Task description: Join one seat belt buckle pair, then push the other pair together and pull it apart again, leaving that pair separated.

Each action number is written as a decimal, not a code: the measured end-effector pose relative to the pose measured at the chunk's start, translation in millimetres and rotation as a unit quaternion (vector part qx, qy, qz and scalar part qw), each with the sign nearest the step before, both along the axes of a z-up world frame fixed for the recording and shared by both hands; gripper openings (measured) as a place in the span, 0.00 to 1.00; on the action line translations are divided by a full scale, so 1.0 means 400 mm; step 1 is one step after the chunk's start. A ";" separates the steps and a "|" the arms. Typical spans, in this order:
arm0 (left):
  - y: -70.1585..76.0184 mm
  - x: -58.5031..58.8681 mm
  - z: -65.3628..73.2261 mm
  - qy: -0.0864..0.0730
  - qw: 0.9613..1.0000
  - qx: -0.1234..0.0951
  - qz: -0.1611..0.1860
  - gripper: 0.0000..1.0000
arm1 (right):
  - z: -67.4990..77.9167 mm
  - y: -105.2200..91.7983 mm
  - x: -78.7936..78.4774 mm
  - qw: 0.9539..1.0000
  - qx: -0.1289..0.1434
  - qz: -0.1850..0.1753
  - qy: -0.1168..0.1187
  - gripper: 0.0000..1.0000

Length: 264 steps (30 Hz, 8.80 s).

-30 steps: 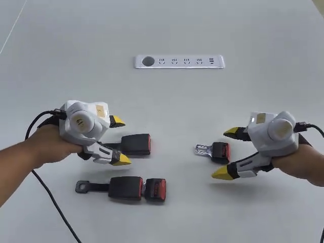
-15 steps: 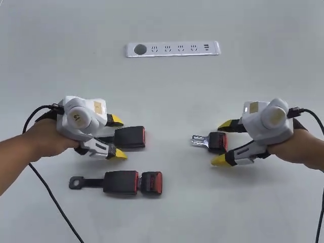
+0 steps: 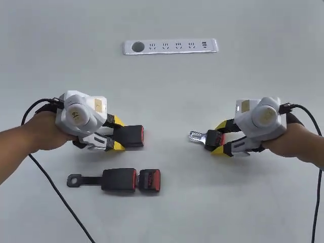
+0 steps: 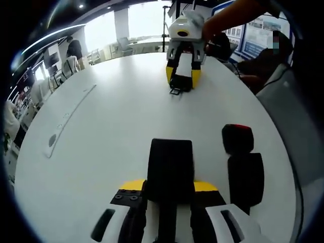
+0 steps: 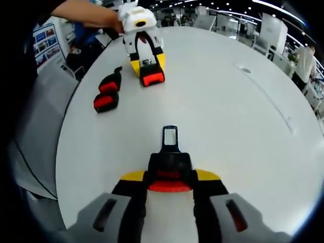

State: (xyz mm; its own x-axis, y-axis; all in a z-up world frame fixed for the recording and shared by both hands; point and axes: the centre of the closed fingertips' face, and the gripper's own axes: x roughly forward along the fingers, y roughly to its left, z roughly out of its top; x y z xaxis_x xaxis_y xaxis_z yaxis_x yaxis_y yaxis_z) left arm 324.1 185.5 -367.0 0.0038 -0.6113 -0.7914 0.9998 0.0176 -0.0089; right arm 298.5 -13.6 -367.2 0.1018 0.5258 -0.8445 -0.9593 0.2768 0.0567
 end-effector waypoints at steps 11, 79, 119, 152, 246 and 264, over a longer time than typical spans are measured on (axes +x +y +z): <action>-0.001 -0.009 0.000 -0.001 1.000 0.013 -0.014 0.33 | 0.000 -0.004 0.000 0.997 -0.037 0.056 0.027 0.35; 0.001 0.003 0.010 0.002 0.998 0.040 -0.039 0.32 | -0.001 0.361 0.067 0.995 0.065 0.073 0.000 0.33; 0.004 0.002 0.012 0.007 0.998 0.056 -0.037 0.32 | -0.012 0.372 0.066 0.997 0.030 0.065 -0.008 0.33; 0.005 -0.003 0.015 0.012 0.999 0.044 -0.029 0.33 | -0.014 0.323 0.057 0.997 0.025 0.074 -0.008 0.34; 0.128 -0.022 0.227 0.012 0.883 -0.203 0.423 1.00 | 0.200 -0.054 -0.018 0.903 0.146 -0.368 -0.168 0.93; 0.213 -0.266 0.291 0.035 0.861 -0.223 0.455 0.99 | 0.275 -0.017 -0.192 0.885 0.187 -0.385 -0.184 0.97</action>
